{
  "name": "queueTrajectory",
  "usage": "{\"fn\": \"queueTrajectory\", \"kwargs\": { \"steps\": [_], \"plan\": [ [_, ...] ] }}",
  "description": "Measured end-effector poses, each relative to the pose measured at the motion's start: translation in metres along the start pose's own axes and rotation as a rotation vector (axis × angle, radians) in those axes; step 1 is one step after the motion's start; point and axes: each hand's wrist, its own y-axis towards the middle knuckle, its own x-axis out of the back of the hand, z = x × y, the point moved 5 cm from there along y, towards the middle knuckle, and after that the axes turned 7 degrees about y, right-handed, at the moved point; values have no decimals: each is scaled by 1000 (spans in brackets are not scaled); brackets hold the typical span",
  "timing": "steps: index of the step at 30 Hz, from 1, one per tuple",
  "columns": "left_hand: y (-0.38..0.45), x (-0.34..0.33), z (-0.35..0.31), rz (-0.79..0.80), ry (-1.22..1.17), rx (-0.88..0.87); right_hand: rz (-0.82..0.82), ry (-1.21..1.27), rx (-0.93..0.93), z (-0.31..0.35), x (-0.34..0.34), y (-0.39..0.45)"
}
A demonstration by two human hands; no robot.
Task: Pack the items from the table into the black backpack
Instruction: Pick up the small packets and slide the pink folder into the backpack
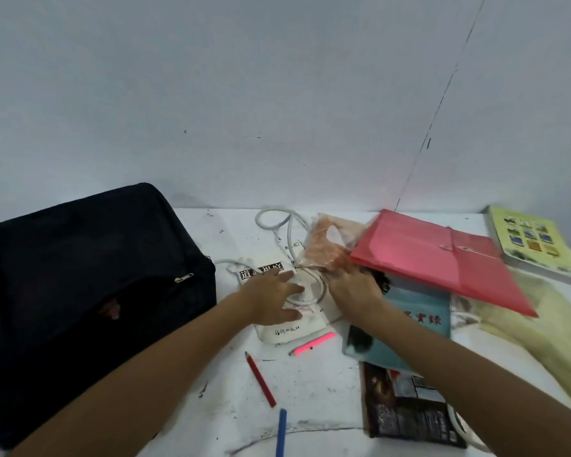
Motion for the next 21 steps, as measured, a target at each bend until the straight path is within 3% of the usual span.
{"fn": "queueTrajectory", "kwargs": {
  "steps": [3,6,11,14,18,21],
  "plan": [
    [-9,-1,14,21,-49,28,-76,-36,60,-2,13,0],
    [-14,1,23,28,-62,44,-25,30,115,-14,22,2],
    [-11,11,21,84,-46,93,113,476,126,-38,21,9],
    [-1,31,5,-87,-163,103,95,695,161,-48,24,12],
    [15,54,-15,-358,-395,77,55,871,10,-70,33,12],
    [33,62,-28,-408,-314,40,77,894,-37,-82,31,10]
  ]
}}
